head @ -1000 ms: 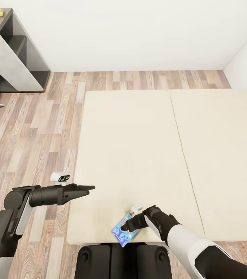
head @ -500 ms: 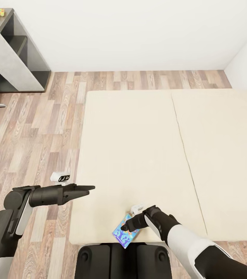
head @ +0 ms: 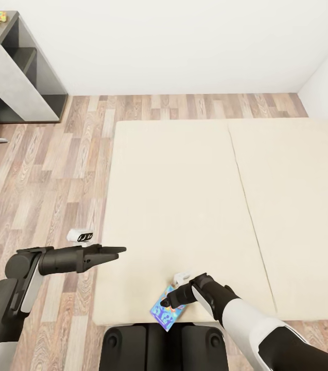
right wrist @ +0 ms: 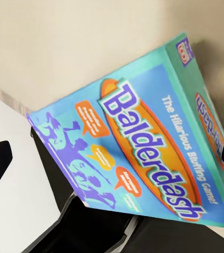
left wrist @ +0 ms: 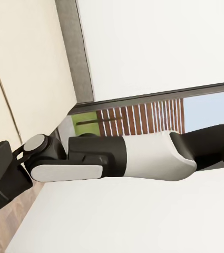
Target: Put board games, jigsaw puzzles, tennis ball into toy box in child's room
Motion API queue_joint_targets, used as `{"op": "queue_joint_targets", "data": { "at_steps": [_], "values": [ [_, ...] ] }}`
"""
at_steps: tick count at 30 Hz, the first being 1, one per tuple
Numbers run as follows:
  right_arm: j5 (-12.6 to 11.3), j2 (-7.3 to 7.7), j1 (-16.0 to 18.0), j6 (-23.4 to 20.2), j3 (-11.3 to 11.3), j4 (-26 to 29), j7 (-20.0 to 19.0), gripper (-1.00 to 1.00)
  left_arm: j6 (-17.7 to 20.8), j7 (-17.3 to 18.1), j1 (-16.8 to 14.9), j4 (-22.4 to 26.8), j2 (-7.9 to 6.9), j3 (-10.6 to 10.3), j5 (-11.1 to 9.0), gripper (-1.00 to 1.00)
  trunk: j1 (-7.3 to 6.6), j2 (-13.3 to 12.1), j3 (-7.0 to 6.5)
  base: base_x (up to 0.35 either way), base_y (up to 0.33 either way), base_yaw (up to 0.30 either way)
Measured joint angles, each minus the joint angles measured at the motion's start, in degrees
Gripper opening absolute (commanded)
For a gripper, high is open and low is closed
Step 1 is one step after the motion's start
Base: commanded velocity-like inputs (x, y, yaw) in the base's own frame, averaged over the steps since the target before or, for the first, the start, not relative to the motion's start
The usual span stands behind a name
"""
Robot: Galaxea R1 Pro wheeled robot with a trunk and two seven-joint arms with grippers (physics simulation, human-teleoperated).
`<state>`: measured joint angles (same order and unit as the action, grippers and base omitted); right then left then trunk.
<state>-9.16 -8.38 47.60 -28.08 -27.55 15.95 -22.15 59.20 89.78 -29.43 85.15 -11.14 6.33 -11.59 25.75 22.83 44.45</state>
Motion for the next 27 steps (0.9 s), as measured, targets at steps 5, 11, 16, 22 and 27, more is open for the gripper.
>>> {"op": "queue_joint_targets", "data": {
  "at_steps": [5, 11, 16, 22, 27],
  "values": [
    [0.0, 0.0, 0.0, -0.01, 0.0, 0.0, 0.0, 1.0, -0.01, 0.0, 0.0, 0.0, 0.0, 0.0, 0.0, 1.0, 0.0, 0.0, 0.0, 0.0, 0.083, 0.0],
    [-0.01, 0.0, 0.0, 0.0, 0.0, -0.01, 0.0, 1.0, -0.04, 0.0, 0.0, 0.0, 0.0, 0.0, -0.02, 1.0, 0.0, 0.0, 0.0, 0.0, 0.017, 0.0],
    [-0.01, 0.0, 0.0, 0.0, 0.0, -0.01, 0.01, 1.0, -0.04, 0.0, 0.0, 0.0, 0.0, 0.0, -0.02, 1.0, 0.0, 0.0, 0.0, 0.0, 0.003, 0.0],
    [0.0, 0.0, 0.0, 0.0, 0.0, 0.0, 0.0, 1.0, -0.04, 0.0, 0.0, 0.0, 0.0, 0.0, -0.03, 1.0, 0.0, 0.0, 0.0, 0.0, 0.024, 0.0],
    [0.0, 0.0, 0.0, 0.0, 0.0, 0.0, 0.0, 1.0, -0.04, 0.0, 0.0, 0.0, 0.0, 0.0, 0.01, 1.0, 0.0, 0.0, 0.0, 0.0, 0.125, 0.0]
  ]
}}
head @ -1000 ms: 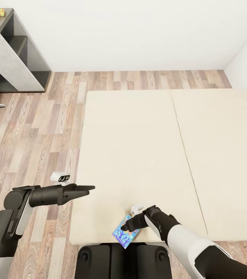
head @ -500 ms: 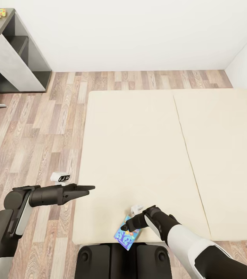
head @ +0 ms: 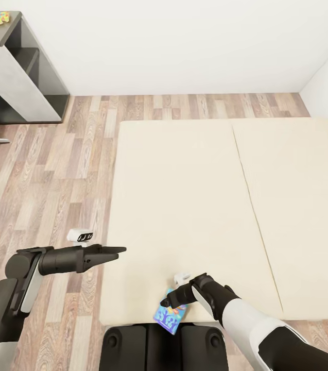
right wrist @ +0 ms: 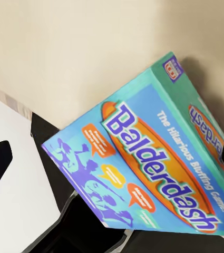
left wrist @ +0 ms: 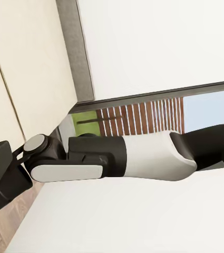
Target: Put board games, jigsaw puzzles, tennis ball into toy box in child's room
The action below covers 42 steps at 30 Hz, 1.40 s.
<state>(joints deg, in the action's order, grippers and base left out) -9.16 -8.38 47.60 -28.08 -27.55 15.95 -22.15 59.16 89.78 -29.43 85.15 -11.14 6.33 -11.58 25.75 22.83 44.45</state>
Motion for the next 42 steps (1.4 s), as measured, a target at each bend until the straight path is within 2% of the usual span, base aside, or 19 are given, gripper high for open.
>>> {"op": "queue_joint_targets", "data": {
  "at_steps": [42],
  "values": [
    [-0.19, 0.2, -0.05, 0.29, 0.14, 0.04, 0.01, 1.0, 0.01, 0.0, 0.0, 0.0, -0.23, 0.06, 0.03, 1.0, 0.0, 0.0, 0.0, 0.0, 0.02, 0.0]
  ]
}}
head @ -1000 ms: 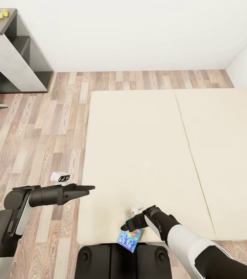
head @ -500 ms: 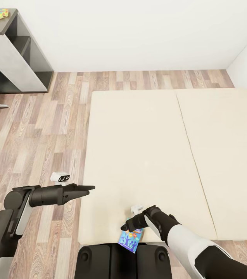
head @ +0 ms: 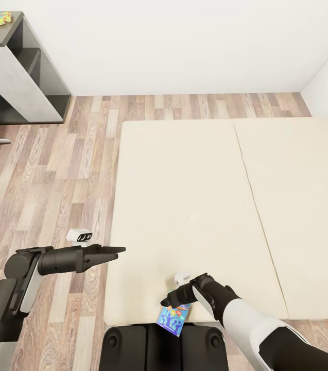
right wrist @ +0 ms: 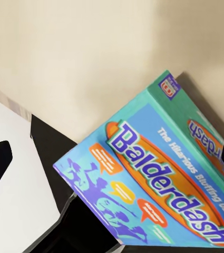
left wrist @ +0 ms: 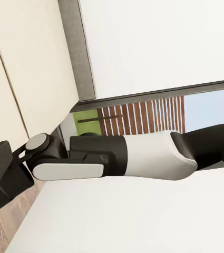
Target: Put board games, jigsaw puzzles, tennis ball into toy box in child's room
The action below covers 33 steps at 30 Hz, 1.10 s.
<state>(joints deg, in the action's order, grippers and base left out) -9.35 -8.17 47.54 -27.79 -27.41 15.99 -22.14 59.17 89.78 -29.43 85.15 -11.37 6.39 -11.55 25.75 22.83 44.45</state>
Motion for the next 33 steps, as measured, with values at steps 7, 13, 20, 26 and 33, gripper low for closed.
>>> {"op": "queue_joint_targets", "data": {
  "at_steps": [7, 13, 20, 26, 33],
  "values": [
    [-0.4, 0.37, -0.07, 0.05, 0.08, 0.17, 0.0, 1.0, 0.01, 0.0, 0.0, 0.0, -0.03, 0.02, 0.0, 1.0, 0.0, 0.0, 0.0, 0.0, 0.0, 0.0],
    [-0.19, 0.43, -0.09, -0.01, 0.05, 0.34, 0.0, 1.0, -0.01, 0.0, 0.0, 0.0, -0.04, 0.03, -0.01, 1.0, 0.0, 0.0, 0.0, 0.0, 0.0, 0.0],
    [-0.41, 0.55, -0.11, -0.03, 0.08, 0.38, -0.08, 1.0, 0.0, 0.0, 0.0, 0.0, -0.04, 0.01, -0.05, 1.0, 0.0, 0.0, 0.0, 0.0, 0.0, 0.0],
    [-0.54, 0.57, -0.07, -0.09, 0.13, 0.45, -0.09, 1.0, 0.0, 0.0, 0.0, 0.0, -0.04, 0.02, -0.02, 1.0, 0.0, 0.0, 0.0, 0.0, 0.0, 0.0],
    [-0.57, 0.62, -0.09, -0.11, 0.19, 0.49, -0.04, 1.0, 0.0, 0.0, 0.03, 0.0, -0.04, 0.03, -0.02, 1.0, 0.0, 0.0, 0.0, 0.0, 0.0, 0.0]
  ]
}}
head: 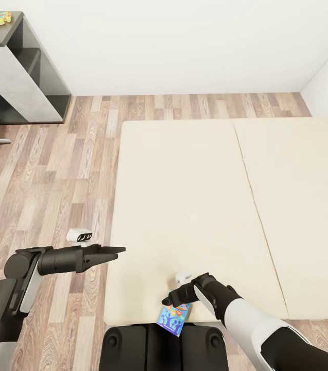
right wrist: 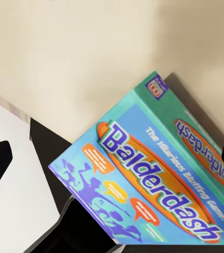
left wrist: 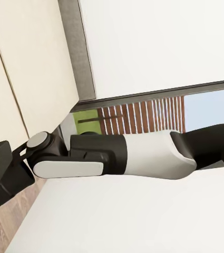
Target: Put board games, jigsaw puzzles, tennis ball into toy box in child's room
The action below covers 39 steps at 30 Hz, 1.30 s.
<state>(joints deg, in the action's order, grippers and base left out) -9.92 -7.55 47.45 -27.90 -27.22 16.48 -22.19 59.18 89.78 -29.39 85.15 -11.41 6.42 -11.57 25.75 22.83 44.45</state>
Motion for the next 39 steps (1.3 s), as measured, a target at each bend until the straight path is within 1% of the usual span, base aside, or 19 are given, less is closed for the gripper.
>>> {"op": "queue_joint_targets", "data": {
  "at_steps": [24, 30, 34, 37, 39],
  "values": [
    [0.07, 0.21, -0.04, 0.39, 0.09, -0.15, 0.16, 1.0, 0.0, 0.0, 0.05, 0.0, 0.0, 0.09, 0.01, 1.0, 0.0, 0.0, 0.0, 0.0, 0.0, 0.0],
    [0.25, 0.31, -0.25, 2.13, 0.17, -0.39, 0.04, 1.0, -0.02, 0.0, 0.05, 0.0, 0.0, 0.09, 0.0, 1.0, 0.0, 0.0, 0.0, 0.0, 0.0, 0.0],
    [0.33, 0.31, -0.27, 2.29, 0.17, -0.41, 0.05, 1.0, -0.02, 0.0, 0.05, 0.0, -0.03, 0.09, -0.02, 1.0, 0.0, 0.0, 0.0, 0.0, 0.0, 0.0],
    [0.29, 0.41, -0.28, 2.19, 0.23, -0.49, 0.19, 1.0, -0.01, 0.0, 0.05, 0.0, -0.07, 0.16, -0.04, 1.0, 0.0, 0.0, 0.0, 0.0, 0.0, 0.0],
    [0.17, 0.73, -0.28, 2.15, 0.29, -0.51, 0.11, 1.0, -0.01, 0.0, 0.05, 0.0, -0.07, 0.2, -0.05, 1.0, 0.0, 0.0, 0.0, 0.0, 0.0, 0.0]
  ]
}}
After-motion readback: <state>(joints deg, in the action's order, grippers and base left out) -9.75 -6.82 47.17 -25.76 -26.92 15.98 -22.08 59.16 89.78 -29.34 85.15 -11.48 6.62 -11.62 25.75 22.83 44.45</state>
